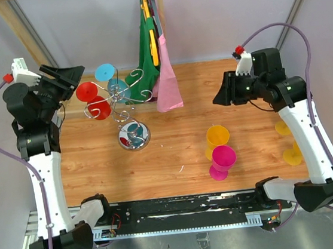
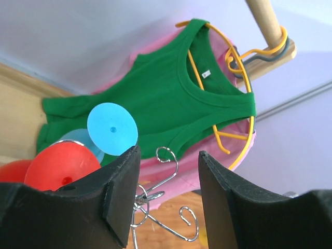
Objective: Place the wine glass upside down on the wine glass rack
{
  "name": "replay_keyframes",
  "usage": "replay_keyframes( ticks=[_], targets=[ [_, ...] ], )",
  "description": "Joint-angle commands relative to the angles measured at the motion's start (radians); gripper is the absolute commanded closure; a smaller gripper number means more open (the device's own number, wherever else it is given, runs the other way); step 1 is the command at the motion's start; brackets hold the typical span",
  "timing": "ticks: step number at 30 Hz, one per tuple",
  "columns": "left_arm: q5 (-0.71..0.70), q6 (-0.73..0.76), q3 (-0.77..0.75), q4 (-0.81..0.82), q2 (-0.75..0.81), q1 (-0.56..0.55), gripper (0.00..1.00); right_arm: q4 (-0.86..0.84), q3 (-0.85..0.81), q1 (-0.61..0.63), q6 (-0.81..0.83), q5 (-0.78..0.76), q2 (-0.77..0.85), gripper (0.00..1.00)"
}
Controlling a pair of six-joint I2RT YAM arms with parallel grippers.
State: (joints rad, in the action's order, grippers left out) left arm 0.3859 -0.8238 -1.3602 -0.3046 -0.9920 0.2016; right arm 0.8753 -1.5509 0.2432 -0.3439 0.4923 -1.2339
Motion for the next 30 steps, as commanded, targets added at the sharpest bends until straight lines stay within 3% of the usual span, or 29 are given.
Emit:
replay_keyframes(
  ticks=[1, 15, 30],
  targets=[
    [0.137, -0.036, -0.038, 0.072, -0.057, 0.005, 0.47, 0.210, 0.020, 0.043, 0.104, -0.190, 0.021, 0.56],
    [0.136, -0.048, -0.063, 0.096, -0.090, 0.004, 0.46, 0.312, 0.250, 0.183, 0.107, -0.409, 0.047, 0.57],
    [0.133, -0.044, -0.044, 0.090, -0.068, 0.004, 0.45, 0.203, 0.300, 0.187, 0.100, -0.400, -0.028, 0.54]
  ],
)
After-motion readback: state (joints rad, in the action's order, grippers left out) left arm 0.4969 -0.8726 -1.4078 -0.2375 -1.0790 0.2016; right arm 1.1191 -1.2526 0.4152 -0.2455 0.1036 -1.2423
